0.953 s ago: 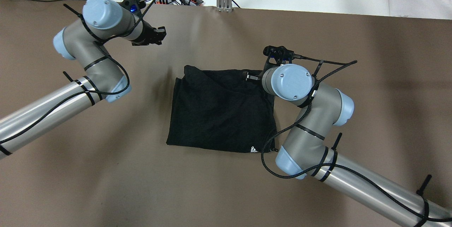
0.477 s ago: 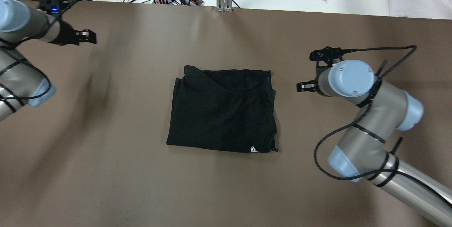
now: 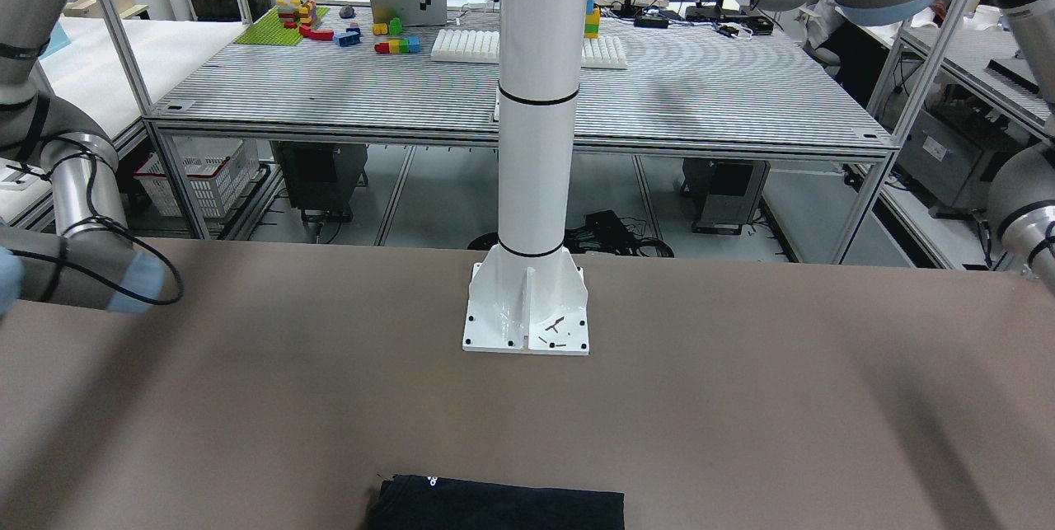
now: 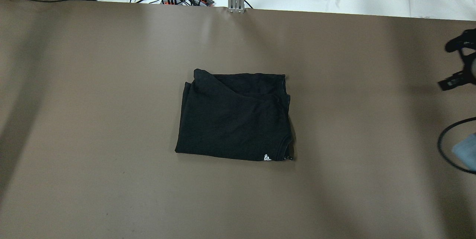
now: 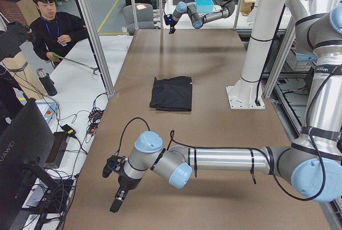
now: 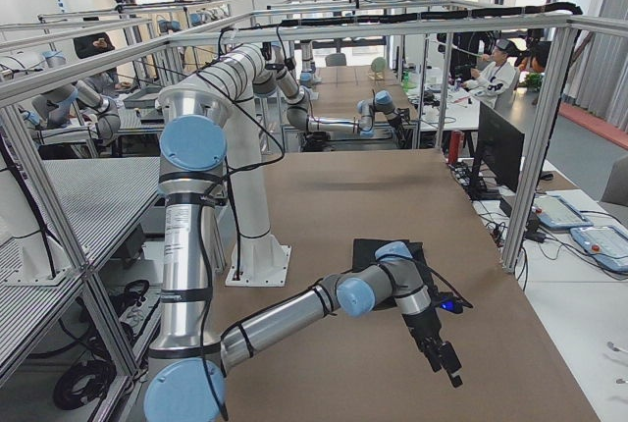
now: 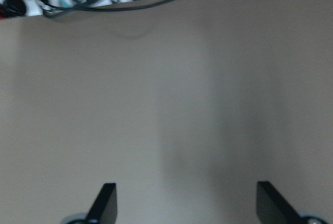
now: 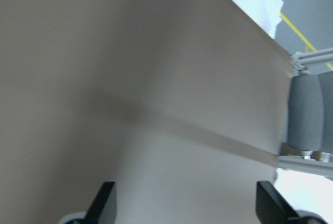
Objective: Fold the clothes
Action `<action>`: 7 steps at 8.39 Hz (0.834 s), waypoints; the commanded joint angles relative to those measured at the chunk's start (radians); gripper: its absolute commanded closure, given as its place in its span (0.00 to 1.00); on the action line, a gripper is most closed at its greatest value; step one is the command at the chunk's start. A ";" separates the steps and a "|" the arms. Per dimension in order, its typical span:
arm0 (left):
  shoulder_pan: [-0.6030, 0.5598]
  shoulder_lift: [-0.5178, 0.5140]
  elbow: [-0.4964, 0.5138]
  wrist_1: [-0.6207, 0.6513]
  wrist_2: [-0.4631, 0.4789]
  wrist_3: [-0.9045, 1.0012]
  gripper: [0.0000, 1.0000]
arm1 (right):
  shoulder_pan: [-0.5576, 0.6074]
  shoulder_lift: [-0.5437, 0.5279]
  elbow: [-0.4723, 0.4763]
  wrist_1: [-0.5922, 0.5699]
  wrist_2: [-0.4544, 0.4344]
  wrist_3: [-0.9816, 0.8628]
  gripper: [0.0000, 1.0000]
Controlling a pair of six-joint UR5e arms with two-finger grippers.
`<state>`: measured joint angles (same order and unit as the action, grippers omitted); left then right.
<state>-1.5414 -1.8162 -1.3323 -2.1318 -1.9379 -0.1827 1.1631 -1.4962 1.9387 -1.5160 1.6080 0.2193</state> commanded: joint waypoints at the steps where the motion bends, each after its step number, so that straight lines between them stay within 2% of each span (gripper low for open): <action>1: -0.227 0.018 -0.071 0.142 0.095 0.326 0.05 | 0.333 -0.094 0.037 -0.007 -0.005 -0.416 0.06; 2: -0.274 0.096 -0.150 0.183 0.103 0.377 0.05 | 0.421 -0.154 0.043 0.005 -0.005 -0.530 0.06; 3: -0.281 0.232 -0.224 0.144 0.129 0.420 0.05 | 0.507 -0.195 0.040 0.014 -0.011 -0.631 0.06; 4: -0.283 0.251 -0.278 0.110 0.246 0.436 0.06 | 0.538 -0.199 0.045 0.014 -0.038 -0.674 0.06; 5: -0.280 0.250 -0.303 0.151 0.243 0.401 0.05 | 0.543 -0.200 0.036 0.016 -0.045 -0.667 0.06; 7: -0.279 0.261 -0.332 0.141 0.219 0.339 0.05 | 0.543 -0.223 0.040 0.017 -0.100 -0.666 0.06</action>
<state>-1.8199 -1.5718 -1.6242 -1.9906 -1.7114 0.1914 1.6957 -1.7037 1.9783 -1.4999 1.5502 -0.4390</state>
